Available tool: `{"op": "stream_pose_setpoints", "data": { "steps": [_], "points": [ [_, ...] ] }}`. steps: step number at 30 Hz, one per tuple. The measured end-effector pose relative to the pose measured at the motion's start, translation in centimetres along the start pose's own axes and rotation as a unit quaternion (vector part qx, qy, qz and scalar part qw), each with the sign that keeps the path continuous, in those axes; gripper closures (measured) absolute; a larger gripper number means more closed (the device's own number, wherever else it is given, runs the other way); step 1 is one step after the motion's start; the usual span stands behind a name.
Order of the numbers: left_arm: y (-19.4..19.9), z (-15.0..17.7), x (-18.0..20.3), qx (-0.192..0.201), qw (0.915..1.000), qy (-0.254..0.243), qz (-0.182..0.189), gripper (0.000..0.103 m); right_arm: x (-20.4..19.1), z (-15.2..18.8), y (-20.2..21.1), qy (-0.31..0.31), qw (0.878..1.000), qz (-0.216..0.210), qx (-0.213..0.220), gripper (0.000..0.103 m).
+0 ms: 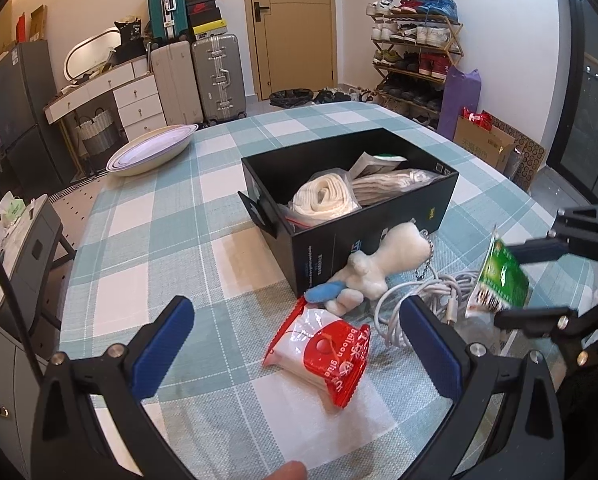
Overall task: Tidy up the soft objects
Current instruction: 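Grasp the red-and-white balloon glue bag with the left tool while the right tool grasps the green packet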
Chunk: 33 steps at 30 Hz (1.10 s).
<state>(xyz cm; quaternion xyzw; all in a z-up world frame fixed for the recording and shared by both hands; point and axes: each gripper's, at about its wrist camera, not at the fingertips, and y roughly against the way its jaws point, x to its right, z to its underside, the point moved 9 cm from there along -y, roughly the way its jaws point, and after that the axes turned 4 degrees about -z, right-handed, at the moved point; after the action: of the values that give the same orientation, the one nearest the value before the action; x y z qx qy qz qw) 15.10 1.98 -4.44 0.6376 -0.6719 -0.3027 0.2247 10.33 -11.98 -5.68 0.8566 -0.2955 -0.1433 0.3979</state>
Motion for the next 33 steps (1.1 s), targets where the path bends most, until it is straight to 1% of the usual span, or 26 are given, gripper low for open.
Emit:
{"op": "stream_pose_setpoints", "data": {
  "steps": [8, 12, 15, 18, 23, 30, 32, 33],
  "points": [
    [-0.6, 1.1, 0.7, -0.024, 0.9993, -0.024, 0.013, 0.000, 0.1, -2.0, 1.7, -0.021, 0.997, -0.015, 0.077, 0.053],
    [-1.1, 1.8, 1.0, -0.037, 0.9985, -0.036, 0.020, 0.000, 1.1, -3.0, 2.7, -0.045, 0.992, -0.020, 0.117, 0.053],
    [-1.7, 2.3, 0.9, -0.048, 0.9978, -0.038, 0.023, 0.000, 2.2, -3.4, 3.1, -0.064, 0.989, -0.014, 0.133, 0.053],
    [-2.2, 2.7, 0.9, -0.062, 0.9970, -0.036, 0.027, 0.000, 3.4, -3.5, 3.3, -0.085, 0.986, -0.012, 0.143, 0.053],
    [-2.7, 3.1, 0.7, -0.073, 0.9963, -0.026, 0.036, 0.000, 4.9, -3.2, 3.0, -0.111, 0.983, 0.000, 0.143, 0.053],
    [-3.7, 3.6, 0.7, -0.083, 0.9958, -0.019, 0.035, 0.003, 5.3, -3.0, 2.9, -0.118, 0.982, 0.002, 0.145, 0.053],
    [-4.1, 3.7, 0.7, -0.087, 0.9953, -0.014, 0.040, 0.014, 5.3, -3.0, 2.8, -0.119, 0.982, 0.000, 0.144, 0.053],
    [-4.2, 3.8, 0.7, -0.090, 0.9950, -0.012, 0.041, 0.017, 5.3, -3.0, 2.8, -0.119, 0.982, 0.001, 0.144, 0.053]
  ]
}}
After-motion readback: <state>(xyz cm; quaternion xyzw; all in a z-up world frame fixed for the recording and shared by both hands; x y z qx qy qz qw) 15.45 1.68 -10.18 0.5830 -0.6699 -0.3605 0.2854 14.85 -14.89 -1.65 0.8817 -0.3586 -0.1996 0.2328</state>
